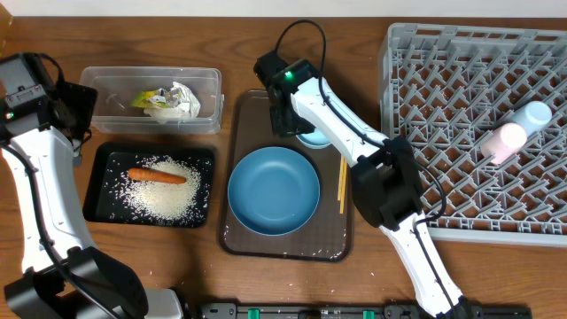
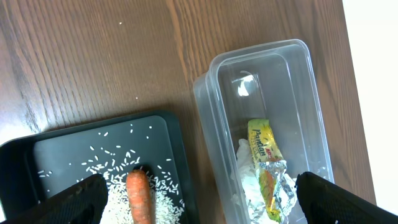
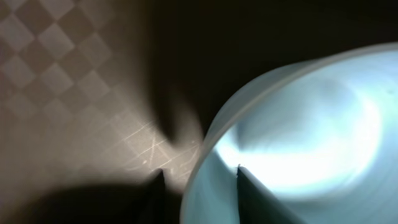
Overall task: Sort waste into correct bins and load items into the dishwasher rack
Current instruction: 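Reach the right gripper to the small light-blue bowl and grasp its rim, then carry the bowl into the rack and release it upside down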
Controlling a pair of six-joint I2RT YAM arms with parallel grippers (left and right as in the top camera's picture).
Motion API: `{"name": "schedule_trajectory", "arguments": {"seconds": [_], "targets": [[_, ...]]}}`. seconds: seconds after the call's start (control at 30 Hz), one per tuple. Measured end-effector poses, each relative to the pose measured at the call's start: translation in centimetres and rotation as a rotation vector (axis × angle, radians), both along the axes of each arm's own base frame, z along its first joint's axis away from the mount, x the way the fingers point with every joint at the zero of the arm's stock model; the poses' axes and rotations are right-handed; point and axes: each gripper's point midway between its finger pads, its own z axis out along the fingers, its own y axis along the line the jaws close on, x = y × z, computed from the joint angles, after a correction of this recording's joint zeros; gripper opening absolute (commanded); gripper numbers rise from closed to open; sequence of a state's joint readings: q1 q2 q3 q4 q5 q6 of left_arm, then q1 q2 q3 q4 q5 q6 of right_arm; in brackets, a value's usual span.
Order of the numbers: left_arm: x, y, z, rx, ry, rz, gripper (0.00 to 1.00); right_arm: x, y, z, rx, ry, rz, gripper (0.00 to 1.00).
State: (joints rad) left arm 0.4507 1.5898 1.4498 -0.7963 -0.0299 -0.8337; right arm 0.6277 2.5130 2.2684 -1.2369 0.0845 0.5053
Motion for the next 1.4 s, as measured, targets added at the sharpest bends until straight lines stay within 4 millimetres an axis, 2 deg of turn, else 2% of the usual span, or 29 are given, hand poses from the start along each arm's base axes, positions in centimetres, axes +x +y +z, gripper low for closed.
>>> {"name": "schedule_trajectory", "arguments": {"seconds": [0.2, 0.3, 0.43, 0.53, 0.67, 0.77, 0.83, 0.9, 0.93, 1.03, 1.13, 1.2, 1.4], "targets": [[0.0, 0.0, 0.0, 0.0, 0.0, 0.0, 0.98, 0.2, 0.0, 0.2, -0.003, -0.009, -0.006, 0.01], [0.0, 0.0, 0.0, 0.0, 0.0, 0.0, 0.99, 0.1, 0.1, 1.0, 0.023, 0.006, 0.006, 0.01], [0.0, 0.0, 0.0, 0.0, 0.0, 0.0, 0.98, 1.1, 1.1, 4.4, 0.132, 0.0, 0.042, 0.01], [0.0, 0.0, 0.0, 0.0, 0.0, 0.0, 0.99, 2.9, 0.4, 8.5, 0.223, -0.049, 0.061, 0.01], [0.0, 0.0, 0.0, 0.0, 0.0, 0.0, 0.98, 5.6, -3.9, 14.4, 0.321, -0.137, 0.036, 0.01], [0.0, 0.0, 0.0, 0.0, 0.0, 0.0, 0.98, 7.6, -9.2, 18.6, 0.394, -0.215, -0.013, 0.01], [0.0, 0.0, 0.0, 0.0, 0.0, 0.0, 0.98, 8.8, -13.8, 21.0, 0.464, -0.263, -0.048, 0.01], [0.0, 0.0, 0.0, 0.0, 0.0, 0.0, 0.98, 9.6, -17.4, 22.1, 0.526, -0.288, -0.077, 0.01], [0.0, 0.0, 0.0, 0.0, 0.0, 0.0, 0.99, 9.9, -19.8, 22.5, 0.568, -0.3, -0.094, 0.01], [0.0, 0.0, 0.0, 0.0, 0.0, 0.0, 0.98, 10.1, -24.2, 23.0, 0.688, -0.313, -0.108, 0.01], [0.0, 0.0, 0.0, 0.0, 0.0, 0.0, 0.98, 10.1, -26.8, 23.4, 0.84, -0.333, -0.093, 0.01], [0.0, 0.0, 0.0, 0.0, 0.0, 0.0, 0.99, 10.2, -27.7, 23.3, 0.922, -0.348, -0.076, 0.01], [0.0, 0.0, 0.0, 0.0, 0.0, 0.0, 0.98, 10.8, -28.7, 22.8, 1.21, -0.425, 0.026, 0.01]]}}
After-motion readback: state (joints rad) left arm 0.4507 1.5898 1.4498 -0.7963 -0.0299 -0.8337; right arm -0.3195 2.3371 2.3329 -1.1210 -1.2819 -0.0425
